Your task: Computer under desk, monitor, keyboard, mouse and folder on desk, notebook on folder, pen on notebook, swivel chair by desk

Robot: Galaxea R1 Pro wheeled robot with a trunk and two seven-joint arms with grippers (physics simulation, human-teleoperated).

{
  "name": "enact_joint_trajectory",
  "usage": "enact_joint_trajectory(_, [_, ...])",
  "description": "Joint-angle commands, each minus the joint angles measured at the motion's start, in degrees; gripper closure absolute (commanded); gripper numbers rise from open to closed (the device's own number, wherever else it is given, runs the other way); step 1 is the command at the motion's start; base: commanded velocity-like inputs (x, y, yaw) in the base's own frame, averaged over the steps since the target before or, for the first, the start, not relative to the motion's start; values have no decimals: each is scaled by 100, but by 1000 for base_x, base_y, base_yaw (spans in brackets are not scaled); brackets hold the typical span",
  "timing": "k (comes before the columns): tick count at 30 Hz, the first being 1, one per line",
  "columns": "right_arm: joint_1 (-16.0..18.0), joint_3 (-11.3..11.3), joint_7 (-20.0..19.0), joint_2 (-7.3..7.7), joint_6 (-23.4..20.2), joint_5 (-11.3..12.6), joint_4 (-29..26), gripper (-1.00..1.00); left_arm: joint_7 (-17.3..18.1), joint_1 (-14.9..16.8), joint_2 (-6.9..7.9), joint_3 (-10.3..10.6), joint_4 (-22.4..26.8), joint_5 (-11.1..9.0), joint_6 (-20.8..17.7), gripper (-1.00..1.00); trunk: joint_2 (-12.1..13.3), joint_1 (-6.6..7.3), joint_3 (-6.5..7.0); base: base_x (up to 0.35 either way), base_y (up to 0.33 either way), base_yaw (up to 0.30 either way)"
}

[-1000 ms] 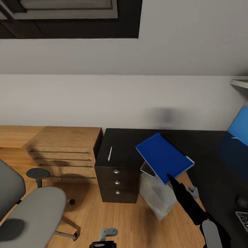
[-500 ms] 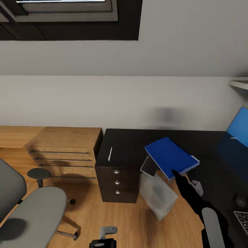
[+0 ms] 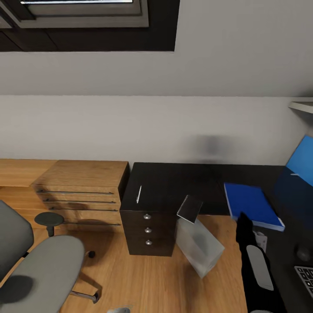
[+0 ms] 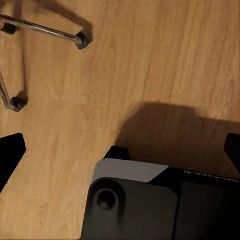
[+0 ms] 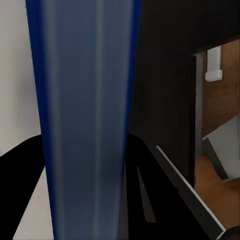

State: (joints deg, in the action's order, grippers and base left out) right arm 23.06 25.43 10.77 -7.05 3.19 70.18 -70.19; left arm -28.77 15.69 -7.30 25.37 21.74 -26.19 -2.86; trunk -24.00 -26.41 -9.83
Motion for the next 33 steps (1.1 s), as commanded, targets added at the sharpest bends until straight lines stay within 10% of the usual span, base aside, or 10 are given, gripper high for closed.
enact_joint_trajectory(1, [5,0,13,7,37,114,31,100,-45,6,8,49,-110,-26,141,-100,-12,-3,-11,0,0,0])
enact_joint_trajectory(33, [5,-3,-7,189,76,156,427,100,-50,4,27,38,-339,-36,479,-100,-12,-3,-11,32,0,-92])
